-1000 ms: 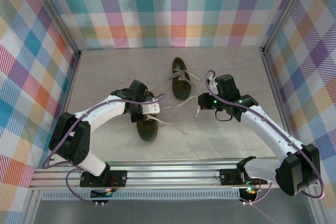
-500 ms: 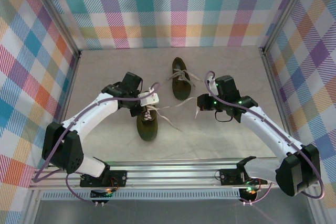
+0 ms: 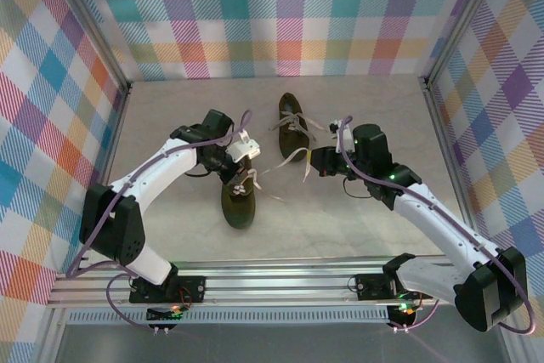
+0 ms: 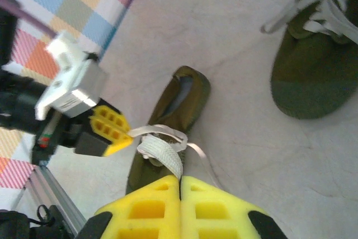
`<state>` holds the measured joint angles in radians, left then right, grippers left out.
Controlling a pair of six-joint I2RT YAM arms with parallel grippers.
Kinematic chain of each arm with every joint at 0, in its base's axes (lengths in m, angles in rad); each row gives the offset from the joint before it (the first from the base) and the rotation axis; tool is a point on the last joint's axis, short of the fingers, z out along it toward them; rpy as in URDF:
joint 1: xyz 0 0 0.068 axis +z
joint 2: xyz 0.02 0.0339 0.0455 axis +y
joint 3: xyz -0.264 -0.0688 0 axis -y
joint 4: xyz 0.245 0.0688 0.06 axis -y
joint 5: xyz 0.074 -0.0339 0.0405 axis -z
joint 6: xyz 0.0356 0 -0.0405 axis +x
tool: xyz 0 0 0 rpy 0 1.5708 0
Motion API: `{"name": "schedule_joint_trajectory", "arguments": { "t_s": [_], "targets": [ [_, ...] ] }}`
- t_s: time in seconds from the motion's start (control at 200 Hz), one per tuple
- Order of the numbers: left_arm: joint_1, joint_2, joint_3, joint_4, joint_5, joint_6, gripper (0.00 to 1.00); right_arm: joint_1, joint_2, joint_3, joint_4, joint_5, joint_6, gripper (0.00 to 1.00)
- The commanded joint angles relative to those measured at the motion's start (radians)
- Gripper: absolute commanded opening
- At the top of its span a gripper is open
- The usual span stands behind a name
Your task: Tie the shoes
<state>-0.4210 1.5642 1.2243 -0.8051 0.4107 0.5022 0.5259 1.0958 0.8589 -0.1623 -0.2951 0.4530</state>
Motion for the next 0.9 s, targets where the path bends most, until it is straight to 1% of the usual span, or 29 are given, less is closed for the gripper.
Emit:
{"name": "schedule_joint_trajectory", "arguments": {
  "t_s": [0.0, 0.06, 0.165, 0.27, 0.375, 0.425, 0.55, 0.65, 0.71, 0.83, 0.895],
  "targets": [
    [0.027, -0.011, -0.004, 0.079, 0.114, -0.222, 0.00, 0.037, -0.023, -0.011, 0.090, -0.044, -0.029, 0.00],
    [0.027, -0.041, -0.050, 0.174, 0.105, -0.322, 0.00, 0.046, -0.029, -0.019, 0.091, -0.045, -0.037, 0.00],
    [0.027, -0.094, -0.125, 0.271, 0.088, -0.426, 0.00, 0.059, -0.030, -0.024, 0.094, -0.056, -0.049, 0.00],
    [0.025, -0.130, -0.169, 0.304, 0.076, -0.496, 0.00, 0.087, -0.034, -0.029, 0.112, -0.059, -0.066, 0.00],
    [0.017, -0.155, -0.198, 0.325, 0.050, -0.555, 0.00, 0.143, -0.026, -0.027, 0.117, -0.052, -0.106, 0.00],
    [0.016, -0.160, -0.198, 0.338, 0.056, -0.593, 0.00, 0.171, -0.024, -0.030, 0.121, -0.035, -0.122, 0.00],
    [0.014, -0.164, -0.215, 0.378, 0.074, -0.631, 0.00, 0.232, -0.033, -0.043, 0.138, 0.005, -0.144, 0.00],
    [0.014, -0.151, -0.216, 0.364, 0.057, -0.651, 0.00, 0.285, -0.038, -0.044, 0.149, 0.019, -0.183, 0.00],
    [0.014, -0.141, -0.212, 0.359, 0.068, -0.656, 0.00, 0.327, -0.026, -0.036, 0.150, 0.035, -0.223, 0.00],
    [0.026, -0.124, -0.199, 0.340, 0.074, -0.667, 0.00, 0.437, 0.026, -0.010, 0.157, 0.128, -0.315, 0.00],
    [0.042, -0.114, -0.189, 0.327, 0.098, -0.678, 0.00, 0.503, 0.070, 0.008, 0.170, 0.189, -0.380, 0.00]
  ]
}}
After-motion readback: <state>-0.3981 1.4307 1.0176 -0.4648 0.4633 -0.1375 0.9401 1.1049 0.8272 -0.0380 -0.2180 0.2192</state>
